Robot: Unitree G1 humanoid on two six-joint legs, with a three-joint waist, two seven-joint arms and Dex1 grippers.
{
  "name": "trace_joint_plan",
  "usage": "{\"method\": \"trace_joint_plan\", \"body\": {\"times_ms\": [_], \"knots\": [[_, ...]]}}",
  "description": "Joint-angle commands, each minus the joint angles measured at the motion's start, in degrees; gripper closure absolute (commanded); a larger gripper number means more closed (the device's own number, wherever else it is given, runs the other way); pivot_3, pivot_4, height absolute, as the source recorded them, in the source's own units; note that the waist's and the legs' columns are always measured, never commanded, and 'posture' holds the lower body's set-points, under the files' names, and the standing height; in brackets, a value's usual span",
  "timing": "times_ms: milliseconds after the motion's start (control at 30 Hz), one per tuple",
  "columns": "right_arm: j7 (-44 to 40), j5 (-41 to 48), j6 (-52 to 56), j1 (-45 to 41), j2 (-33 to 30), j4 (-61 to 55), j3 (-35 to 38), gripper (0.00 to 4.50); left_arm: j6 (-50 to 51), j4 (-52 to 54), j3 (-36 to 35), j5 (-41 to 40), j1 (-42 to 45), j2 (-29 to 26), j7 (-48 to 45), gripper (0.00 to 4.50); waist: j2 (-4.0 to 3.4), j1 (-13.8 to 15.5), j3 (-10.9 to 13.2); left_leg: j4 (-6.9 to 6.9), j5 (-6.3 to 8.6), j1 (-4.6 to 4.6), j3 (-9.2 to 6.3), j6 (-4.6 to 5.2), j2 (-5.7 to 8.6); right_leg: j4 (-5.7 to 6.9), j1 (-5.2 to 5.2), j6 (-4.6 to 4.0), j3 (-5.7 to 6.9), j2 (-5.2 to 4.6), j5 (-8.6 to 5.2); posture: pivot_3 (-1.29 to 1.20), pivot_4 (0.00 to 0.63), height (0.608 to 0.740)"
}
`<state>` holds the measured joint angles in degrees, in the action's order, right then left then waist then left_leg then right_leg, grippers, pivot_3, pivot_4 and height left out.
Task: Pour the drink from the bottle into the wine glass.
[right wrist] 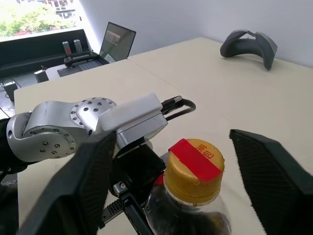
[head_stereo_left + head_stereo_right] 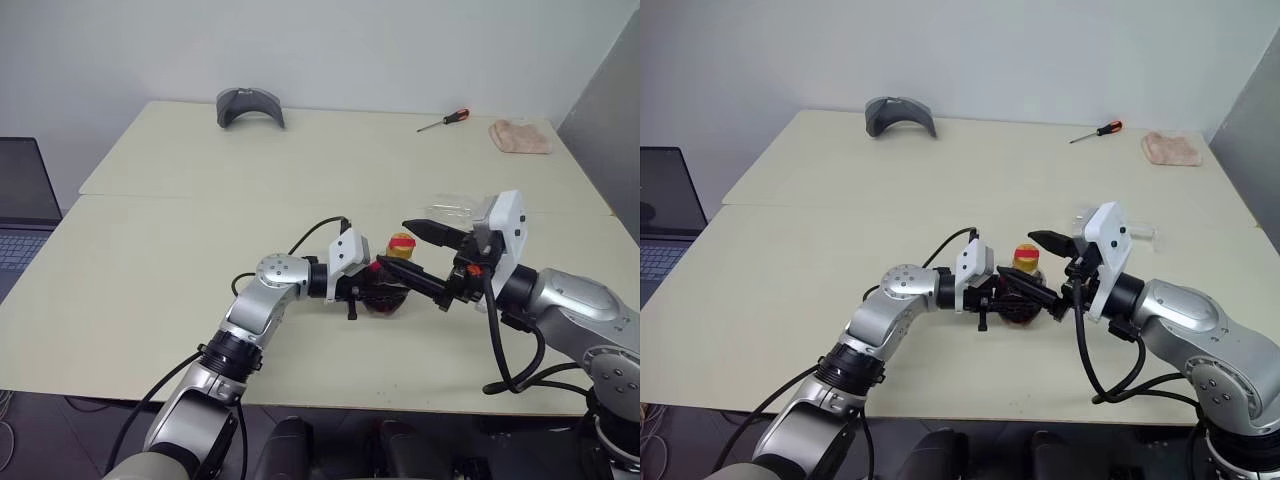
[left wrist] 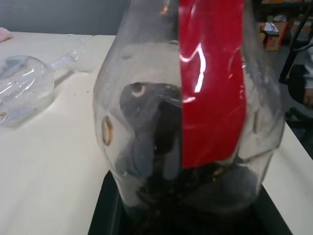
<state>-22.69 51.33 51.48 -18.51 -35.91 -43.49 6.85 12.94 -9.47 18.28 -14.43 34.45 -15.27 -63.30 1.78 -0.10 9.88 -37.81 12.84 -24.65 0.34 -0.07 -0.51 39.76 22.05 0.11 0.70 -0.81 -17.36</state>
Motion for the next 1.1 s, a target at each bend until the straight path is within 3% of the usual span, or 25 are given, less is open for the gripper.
{"method": "trace_joint_plan", "body": {"times_ms": [33,267,533,700,800,1000,1100], "knots": [[-0.3,0.2,-1.3,0.0,-0.1,-0.5,0.2,1.94,-1.6,1.6,0.0,-0.1,0.9,0.7,-0.5,3.47,0.00,0.0,0.0,0.00,0.00,0.00,0.00,0.00,0.00,0.00,0.00,0.00,0.00,0.00,0.00,0.00,0.150,0.740],[-3.9,-2.3,-2.6,-0.2,-3.2,0.2,-1.7,4.38,-1.8,2.3,0.1,0.4,0.4,0.9,-0.7,3.52,0.00,0.0,0.0,0.00,0.00,-0.01,-0.01,0.00,0.00,-0.01,0.01,0.00,0.01,0.01,0.00,0.00,0.150,0.740],[-10.8,-4.5,-5.5,-4.6,-6.0,6.7,-2.8,4.50,-1.8,3.3,0.3,0.5,0.3,1.0,-0.8,3.55,0.00,0.0,0.0,-0.01,0.00,-0.02,-0.02,0.00,0.00,0.00,0.01,0.00,0.01,0.02,0.00,0.00,0.150,0.740],[-10.0,1.1,-5.2,-4.8,-4.3,8.3,3.0,4.50,-2.1,3.7,0.0,0.9,0.0,0.9,-0.1,3.55,0.00,0.0,0.0,0.00,0.00,-0.05,-0.05,0.00,-0.01,-0.03,0.02,0.00,0.03,0.03,0.00,0.00,0.150,0.740],[-10.7,4.0,-3.5,-3.9,-5.5,7.7,4.9,3.66,-2.5,3.8,0.0,1.1,-0.2,0.6,0.1,3.57,-0.01,0.0,0.0,-0.01,0.00,-0.06,-0.05,0.00,-0.02,-0.03,0.02,0.00,0.03,0.02,0.00,0.00,0.150,0.740],[-11.5,6.5,-0.4,-3.3,-9.7,4.7,3.8,1.54,-3.7,3.8,0.6,1.5,-0.5,0.3,-0.2,3.58,-0.03,0.0,0.0,-0.01,0.00,-0.05,-0.05,0.01,-0.02,-0.02,0.02,-0.01,0.03,0.03,0.00,0.00,0.150,0.740],[-10.9,5.0,-0.6,-3.6,-9.8,4.1,1.7,1.53,-4.1,3.5,0.8,1.5,-0.3,0.6,-0.3,3.58,-0.03,0.0,0.0,-0.01,0.00,-0.05,-0.06,0.01,-0.03,-0.02,0.02,0.00,0.03,0.04,0.00,0.00,0.150,0.740]]}}
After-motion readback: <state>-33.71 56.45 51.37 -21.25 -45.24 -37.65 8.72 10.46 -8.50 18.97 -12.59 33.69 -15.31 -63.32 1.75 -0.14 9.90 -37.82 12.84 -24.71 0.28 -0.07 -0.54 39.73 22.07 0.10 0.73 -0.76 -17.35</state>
